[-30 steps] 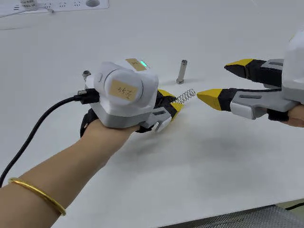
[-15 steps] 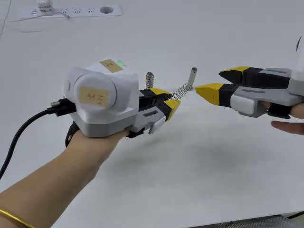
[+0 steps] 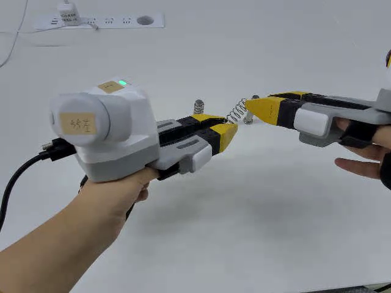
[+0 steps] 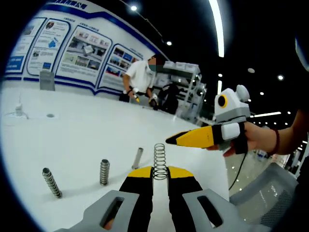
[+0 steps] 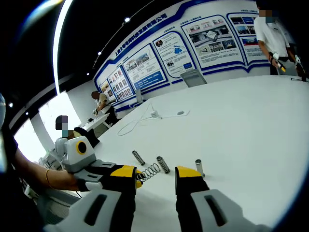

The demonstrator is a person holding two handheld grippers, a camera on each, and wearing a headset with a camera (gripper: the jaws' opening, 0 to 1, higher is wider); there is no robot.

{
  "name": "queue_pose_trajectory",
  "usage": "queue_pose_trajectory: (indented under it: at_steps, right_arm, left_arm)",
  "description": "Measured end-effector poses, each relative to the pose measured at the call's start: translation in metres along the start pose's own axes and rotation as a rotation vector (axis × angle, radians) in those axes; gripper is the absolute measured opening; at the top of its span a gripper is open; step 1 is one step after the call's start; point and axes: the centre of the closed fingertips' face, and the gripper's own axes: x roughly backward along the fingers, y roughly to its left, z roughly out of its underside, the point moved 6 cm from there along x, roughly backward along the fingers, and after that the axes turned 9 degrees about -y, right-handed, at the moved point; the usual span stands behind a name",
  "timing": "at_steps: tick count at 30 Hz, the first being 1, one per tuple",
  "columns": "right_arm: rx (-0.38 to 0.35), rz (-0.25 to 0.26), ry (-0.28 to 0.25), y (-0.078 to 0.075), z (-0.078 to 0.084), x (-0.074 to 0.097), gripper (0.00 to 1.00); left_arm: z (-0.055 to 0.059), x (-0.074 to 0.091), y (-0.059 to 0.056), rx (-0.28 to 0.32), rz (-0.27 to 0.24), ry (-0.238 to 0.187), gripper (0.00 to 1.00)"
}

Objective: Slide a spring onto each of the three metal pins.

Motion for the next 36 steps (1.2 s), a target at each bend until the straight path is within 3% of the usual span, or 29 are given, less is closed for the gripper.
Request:
queue_pose_trajectory:
  at_steps: [11, 16, 26, 36]
  right_arm:
    - [-0.095, -0.040, -0.008, 0.006, 0.002, -0.003, 0.26]
    - [-0.166, -0.064, -0.024, 0.007, 0.000, -0.005, 0.23]
    - [-0.210, -0.084, -0.048, 0.009, -0.004, -0.007, 0.16]
    - [-0.233, -0.102, -0.059, 0.011, -0.007, -0.007, 0.13]
  left_arm:
    - [-0.006, -0.001, -0.007, 0.032, 0.041, -0.050, 0.10]
    - [-0.008, 0.000, -0.008, 0.095, 0.056, -0.089, 0.10]
    - [-0.012, -0.001, -0.012, 0.157, 0.087, -0.125, 0.10]
    - [-0.014, -0.001, -0.014, 0.182, 0.102, -0.145, 0.10]
